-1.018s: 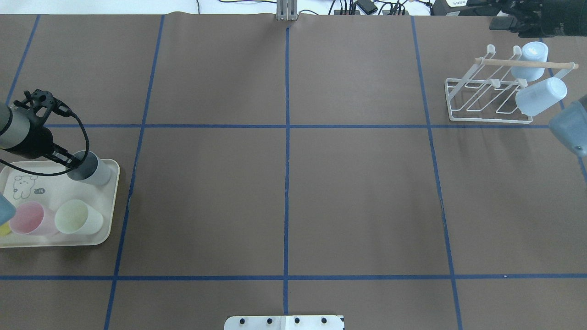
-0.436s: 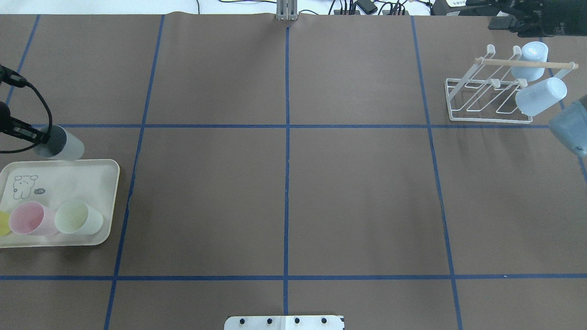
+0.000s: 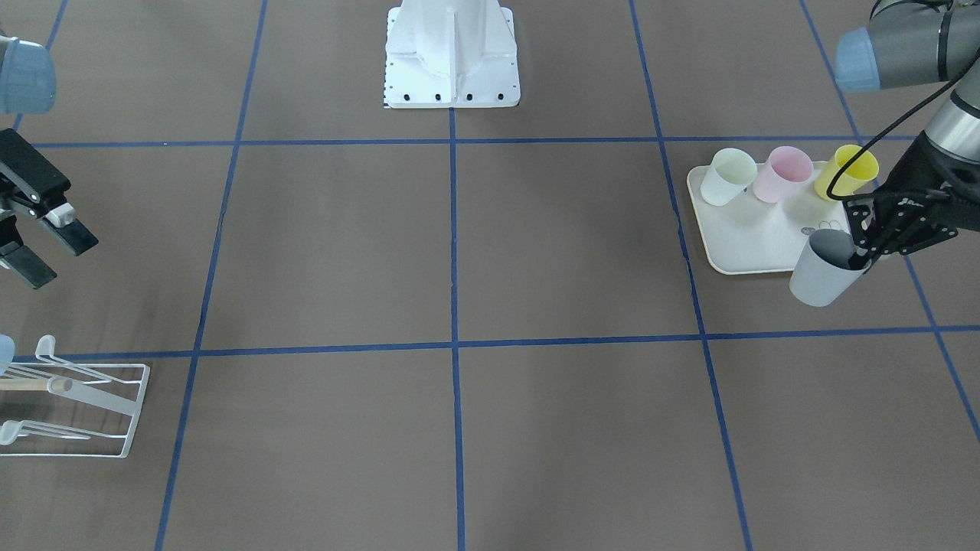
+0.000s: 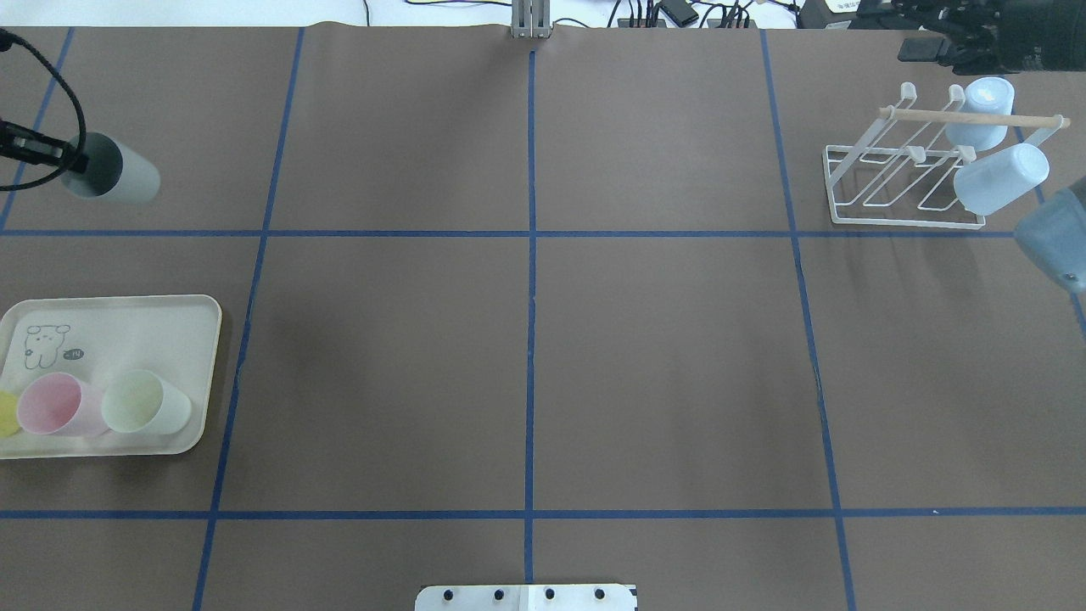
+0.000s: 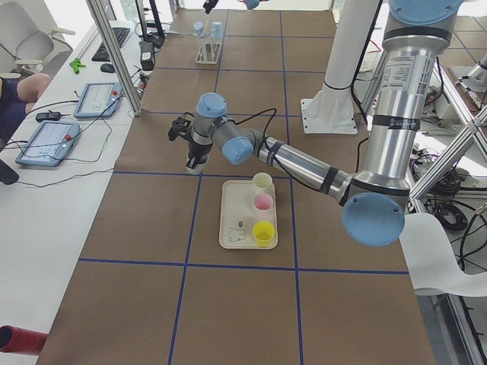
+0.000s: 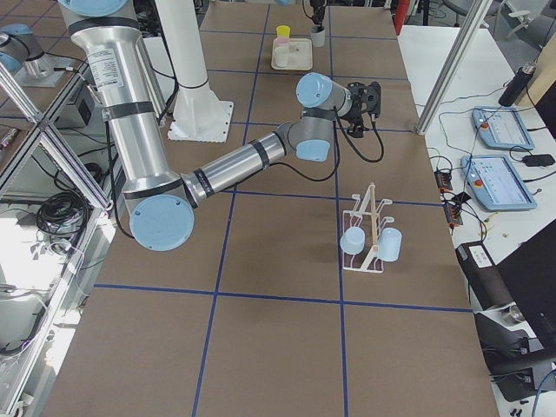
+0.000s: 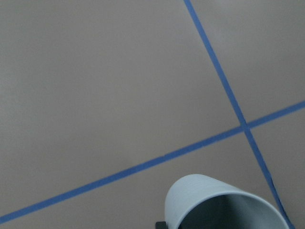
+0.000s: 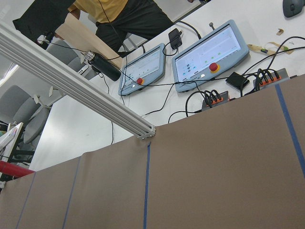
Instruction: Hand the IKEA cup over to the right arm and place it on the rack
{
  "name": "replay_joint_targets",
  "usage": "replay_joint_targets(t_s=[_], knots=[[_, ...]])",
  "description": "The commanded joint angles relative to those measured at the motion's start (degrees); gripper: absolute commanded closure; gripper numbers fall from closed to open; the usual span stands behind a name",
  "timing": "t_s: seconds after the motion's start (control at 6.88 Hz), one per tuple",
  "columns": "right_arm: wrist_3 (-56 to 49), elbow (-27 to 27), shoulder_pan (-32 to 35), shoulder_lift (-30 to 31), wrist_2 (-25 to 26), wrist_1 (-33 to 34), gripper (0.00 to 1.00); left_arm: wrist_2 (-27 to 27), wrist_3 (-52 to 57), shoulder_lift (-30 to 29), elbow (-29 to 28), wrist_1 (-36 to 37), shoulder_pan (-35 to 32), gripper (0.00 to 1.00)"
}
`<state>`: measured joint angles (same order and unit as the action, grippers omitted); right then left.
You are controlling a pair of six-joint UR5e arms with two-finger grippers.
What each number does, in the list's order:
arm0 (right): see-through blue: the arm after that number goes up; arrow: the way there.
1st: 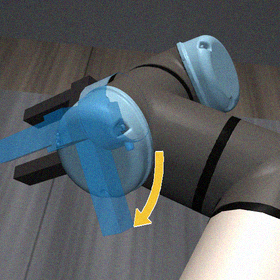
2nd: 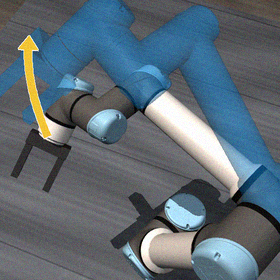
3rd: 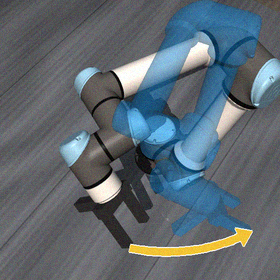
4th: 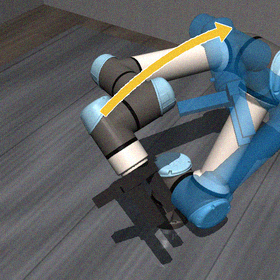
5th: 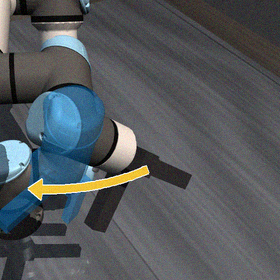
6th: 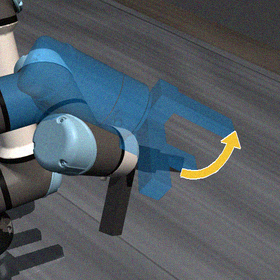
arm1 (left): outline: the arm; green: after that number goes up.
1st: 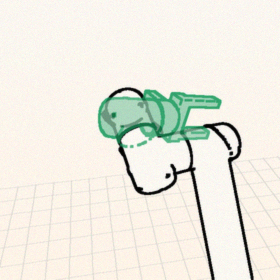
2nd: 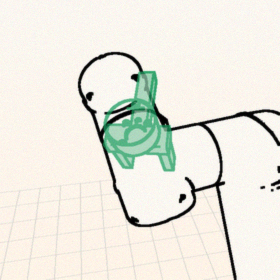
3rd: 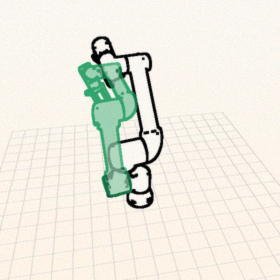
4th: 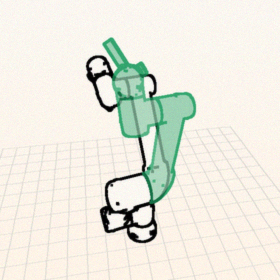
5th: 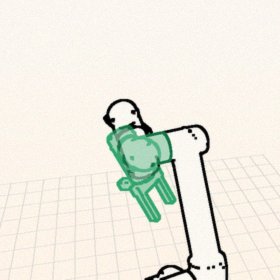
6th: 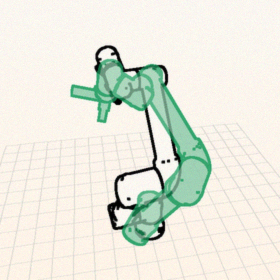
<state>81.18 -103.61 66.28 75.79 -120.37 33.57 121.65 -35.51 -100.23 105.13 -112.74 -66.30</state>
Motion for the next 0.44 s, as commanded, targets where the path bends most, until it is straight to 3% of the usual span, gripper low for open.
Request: replay_joint_targets(t_s=[0.0,0.15,0.29], knots=[[2.1,0.0,-2.0,-0.1,0.4,0.0,0.00,-2.8,-22.2,-8.8,0.7,-0.6,0.9,1.00],[4.3,-0.1,-2.4,-0.8,0.5,0.0,0.00,-5.3,-33.3,-11.1,1.0,-3.5,4.1,1.00],[7.6,-0.1,-2.9,-1.6,0.8,-0.8,0.00,-7.5,-44.0,-11.1,0.8,-10.8,6.9,1.00]])
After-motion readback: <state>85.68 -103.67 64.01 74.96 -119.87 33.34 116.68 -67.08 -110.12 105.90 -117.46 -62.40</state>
